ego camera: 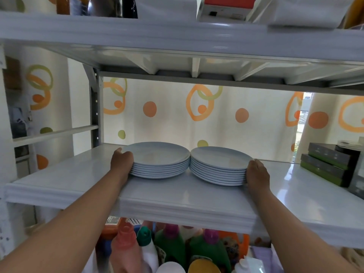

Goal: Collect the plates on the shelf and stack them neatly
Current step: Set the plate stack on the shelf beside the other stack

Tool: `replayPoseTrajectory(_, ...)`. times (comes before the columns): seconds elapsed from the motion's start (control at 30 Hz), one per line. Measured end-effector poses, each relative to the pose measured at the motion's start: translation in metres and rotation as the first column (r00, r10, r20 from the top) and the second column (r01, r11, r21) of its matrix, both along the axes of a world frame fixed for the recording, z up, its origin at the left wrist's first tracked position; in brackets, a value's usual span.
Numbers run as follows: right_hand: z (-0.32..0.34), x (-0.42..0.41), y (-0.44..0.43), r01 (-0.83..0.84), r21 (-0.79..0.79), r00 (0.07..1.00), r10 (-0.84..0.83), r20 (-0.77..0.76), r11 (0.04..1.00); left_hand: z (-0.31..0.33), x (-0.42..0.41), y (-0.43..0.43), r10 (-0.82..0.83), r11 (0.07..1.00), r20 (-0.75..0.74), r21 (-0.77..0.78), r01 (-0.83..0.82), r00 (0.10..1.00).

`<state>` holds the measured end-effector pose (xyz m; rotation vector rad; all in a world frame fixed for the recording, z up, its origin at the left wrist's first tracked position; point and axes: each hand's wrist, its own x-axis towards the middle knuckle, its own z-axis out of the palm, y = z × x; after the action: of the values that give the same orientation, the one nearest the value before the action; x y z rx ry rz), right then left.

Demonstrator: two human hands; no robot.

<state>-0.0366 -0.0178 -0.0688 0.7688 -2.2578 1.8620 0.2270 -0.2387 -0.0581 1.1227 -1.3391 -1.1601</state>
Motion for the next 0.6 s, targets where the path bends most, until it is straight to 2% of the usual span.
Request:
replayPoseTrajectory(0.27, -0.002, -0.007, -0.004, 0.024, -0.033, 0.998, -0.022, 0.055, 0.999, 0.000, -0.005, 0.008, 0.013, 1.000, 0.006, 0.001, -0.013, 1.000)
replayPoseTrajectory(0.47, -0.003, -0.013, -0.006, 0.071, -0.075, 0.990, -0.061, 0.129, 0.995, -0.004, -0.015, 0.012, -0.024, 0.999, 0.047, -0.038, 0.026, 0.999)
replayPoseTrajectory(0.6, -0.003, -0.011, -0.006, 0.091, -0.069, 0.986, -0.080, 0.143, 0.994, -0.006, -0.016, 0.014, 0.014, 0.996, 0.093, -0.092, -0.005, 0.996)
